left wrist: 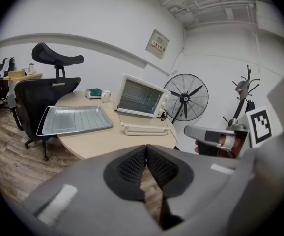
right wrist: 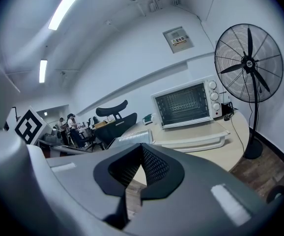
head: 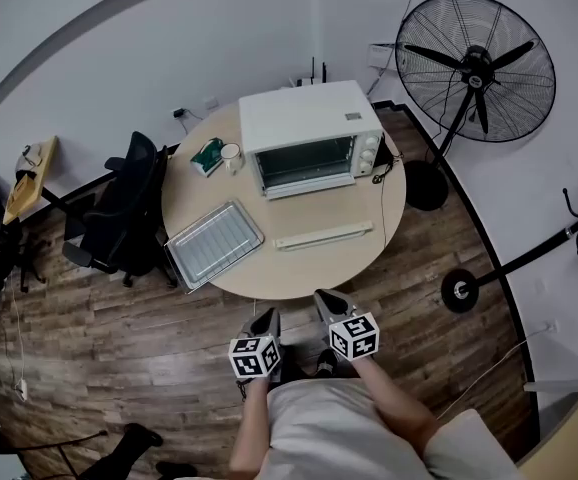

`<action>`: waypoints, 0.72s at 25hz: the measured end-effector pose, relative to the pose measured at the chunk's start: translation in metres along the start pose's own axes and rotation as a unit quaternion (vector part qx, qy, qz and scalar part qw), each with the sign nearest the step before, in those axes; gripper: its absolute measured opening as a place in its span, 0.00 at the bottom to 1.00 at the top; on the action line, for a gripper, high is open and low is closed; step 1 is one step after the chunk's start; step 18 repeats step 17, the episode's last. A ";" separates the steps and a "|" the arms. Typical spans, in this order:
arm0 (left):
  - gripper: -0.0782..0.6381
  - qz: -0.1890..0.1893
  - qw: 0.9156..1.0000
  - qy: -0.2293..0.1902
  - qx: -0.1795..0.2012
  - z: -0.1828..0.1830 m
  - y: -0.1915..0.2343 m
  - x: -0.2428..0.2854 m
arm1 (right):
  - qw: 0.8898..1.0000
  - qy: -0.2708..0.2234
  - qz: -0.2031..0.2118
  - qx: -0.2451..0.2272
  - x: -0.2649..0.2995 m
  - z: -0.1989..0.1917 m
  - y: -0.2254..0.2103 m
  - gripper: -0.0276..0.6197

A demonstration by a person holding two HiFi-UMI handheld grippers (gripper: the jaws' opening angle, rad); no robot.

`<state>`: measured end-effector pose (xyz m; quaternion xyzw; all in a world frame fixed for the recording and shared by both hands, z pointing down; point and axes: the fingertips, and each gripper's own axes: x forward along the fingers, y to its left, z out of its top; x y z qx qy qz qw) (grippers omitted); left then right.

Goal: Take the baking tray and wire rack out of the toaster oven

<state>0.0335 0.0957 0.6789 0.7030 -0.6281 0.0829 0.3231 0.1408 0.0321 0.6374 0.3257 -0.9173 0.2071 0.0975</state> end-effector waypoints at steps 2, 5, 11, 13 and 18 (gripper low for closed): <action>0.19 0.001 1.000 -0.001 0.001 0.000 0.000 -0.001 | 1.000 -0.002 -0.002 0.001 0.000 0.001 -0.002 0.04; 0.19 0.002 1.000 -0.003 0.001 0.000 0.000 -0.001 | 1.000 -0.004 -0.005 0.002 -0.001 0.002 -0.004 0.04; 0.19 0.002 1.000 -0.005 0.001 0.001 0.000 -0.003 | 1.000 -0.004 -0.003 0.001 -0.002 0.002 -0.002 0.04; 0.19 0.000 1.000 -0.003 0.001 0.000 -0.001 -0.002 | 1.000 -0.004 -0.002 0.001 -0.002 0.002 -0.002 0.04; 0.19 -0.004 1.000 0.000 0.002 -0.004 -0.003 0.000 | 1.000 -0.003 -0.004 0.001 -0.002 -0.001 -0.006 0.04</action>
